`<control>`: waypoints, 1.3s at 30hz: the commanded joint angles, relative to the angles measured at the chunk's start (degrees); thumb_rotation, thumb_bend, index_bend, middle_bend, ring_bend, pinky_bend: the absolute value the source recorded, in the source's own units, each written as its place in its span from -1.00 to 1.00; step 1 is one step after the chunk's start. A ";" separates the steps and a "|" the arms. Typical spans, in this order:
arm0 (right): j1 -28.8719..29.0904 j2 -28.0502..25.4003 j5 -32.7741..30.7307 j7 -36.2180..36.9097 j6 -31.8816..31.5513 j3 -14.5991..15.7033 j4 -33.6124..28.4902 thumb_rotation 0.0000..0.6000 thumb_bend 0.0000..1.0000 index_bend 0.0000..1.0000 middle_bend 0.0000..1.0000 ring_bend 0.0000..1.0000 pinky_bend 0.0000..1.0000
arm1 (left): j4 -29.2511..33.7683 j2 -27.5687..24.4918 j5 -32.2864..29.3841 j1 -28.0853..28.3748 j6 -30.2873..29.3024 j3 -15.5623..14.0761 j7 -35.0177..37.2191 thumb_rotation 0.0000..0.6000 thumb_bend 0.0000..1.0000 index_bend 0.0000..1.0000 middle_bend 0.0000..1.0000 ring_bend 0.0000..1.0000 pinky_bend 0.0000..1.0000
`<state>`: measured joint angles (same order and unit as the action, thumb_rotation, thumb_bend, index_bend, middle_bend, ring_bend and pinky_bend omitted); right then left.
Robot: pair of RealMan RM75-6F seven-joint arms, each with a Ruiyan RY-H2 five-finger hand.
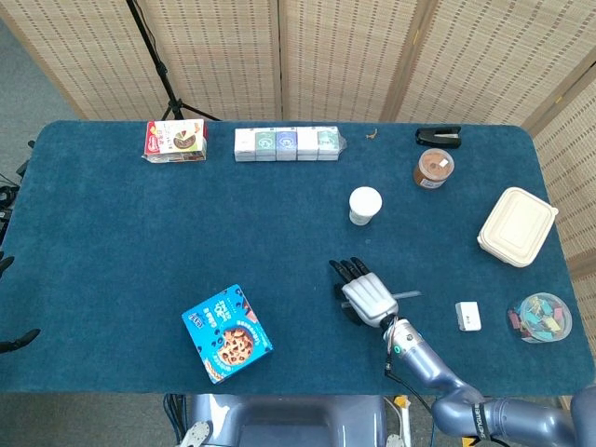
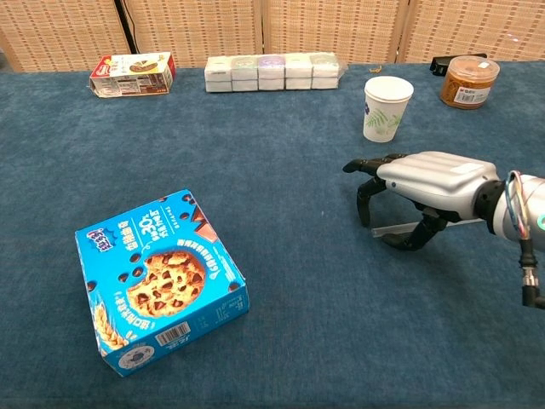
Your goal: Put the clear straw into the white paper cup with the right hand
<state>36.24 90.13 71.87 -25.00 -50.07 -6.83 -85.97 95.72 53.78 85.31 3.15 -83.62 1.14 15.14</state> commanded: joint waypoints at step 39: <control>-0.99 -9.72 5.74 23.56 -7.64 -4.14 -9.89 1.00 -0.04 0.12 -1.00 -1.00 -1.00 | 0.10 -0.23 0.56 -0.08 0.03 -0.29 0.54 1.00 -0.99 -1.00 -1.00 -1.00 -1.00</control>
<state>34.99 81.44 78.25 -2.59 -58.07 -9.98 -94.76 95.85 53.56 85.86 3.09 -83.56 0.86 15.63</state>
